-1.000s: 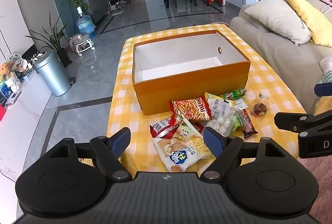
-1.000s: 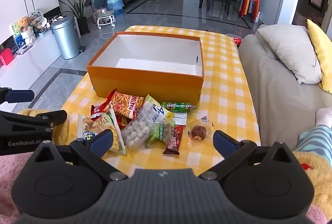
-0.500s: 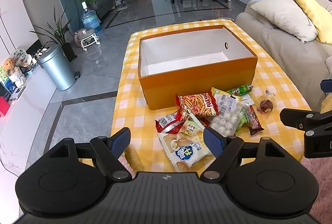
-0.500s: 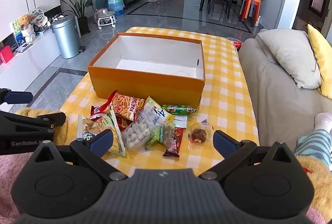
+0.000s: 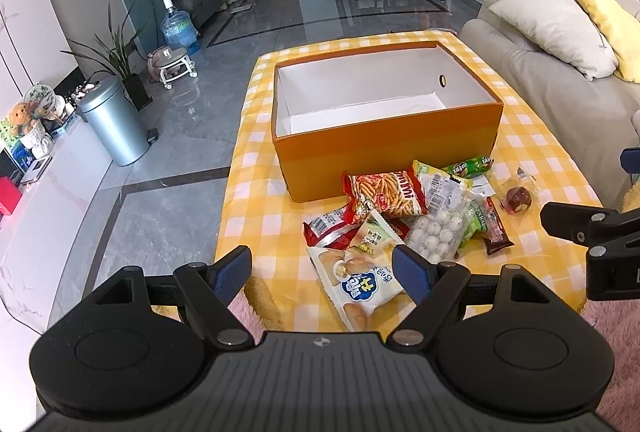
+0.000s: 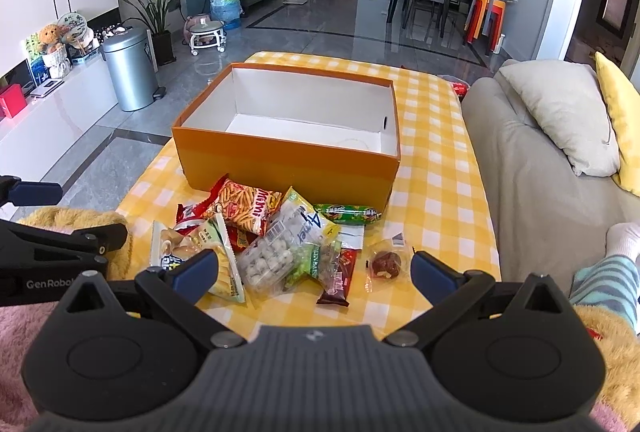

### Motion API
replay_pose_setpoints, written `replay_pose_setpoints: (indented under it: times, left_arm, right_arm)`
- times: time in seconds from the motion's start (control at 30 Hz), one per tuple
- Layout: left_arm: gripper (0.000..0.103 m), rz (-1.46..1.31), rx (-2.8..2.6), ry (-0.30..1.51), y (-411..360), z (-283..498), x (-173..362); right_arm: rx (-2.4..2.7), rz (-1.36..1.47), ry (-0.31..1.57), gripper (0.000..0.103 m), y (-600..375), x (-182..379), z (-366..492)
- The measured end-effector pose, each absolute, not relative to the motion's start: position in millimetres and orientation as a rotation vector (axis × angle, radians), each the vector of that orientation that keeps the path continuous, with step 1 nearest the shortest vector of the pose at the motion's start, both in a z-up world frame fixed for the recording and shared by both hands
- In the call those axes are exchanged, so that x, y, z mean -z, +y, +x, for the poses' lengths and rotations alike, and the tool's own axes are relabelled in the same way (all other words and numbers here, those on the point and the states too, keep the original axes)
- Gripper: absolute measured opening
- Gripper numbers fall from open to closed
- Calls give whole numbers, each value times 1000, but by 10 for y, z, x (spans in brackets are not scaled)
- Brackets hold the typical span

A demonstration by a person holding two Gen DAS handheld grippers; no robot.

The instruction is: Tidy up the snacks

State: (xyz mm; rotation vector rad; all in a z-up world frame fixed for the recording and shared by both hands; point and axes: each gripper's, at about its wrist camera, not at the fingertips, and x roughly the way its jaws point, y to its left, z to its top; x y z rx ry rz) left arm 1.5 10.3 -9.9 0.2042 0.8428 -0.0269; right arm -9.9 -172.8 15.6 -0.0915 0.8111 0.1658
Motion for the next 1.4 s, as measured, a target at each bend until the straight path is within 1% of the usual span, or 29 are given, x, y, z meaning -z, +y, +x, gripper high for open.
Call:
replay_pose_setpoints:
  times: [0.87, 1.4]
  left_arm:
    - [93, 202, 20, 856, 33, 19, 186]
    - [93, 197, 22, 862, 108, 37, 141]
  right_arm:
    - [-168, -111, 819, 99, -1663, -132, -102]
    - [-167, -102, 842, 99, -1658, -104, -79]
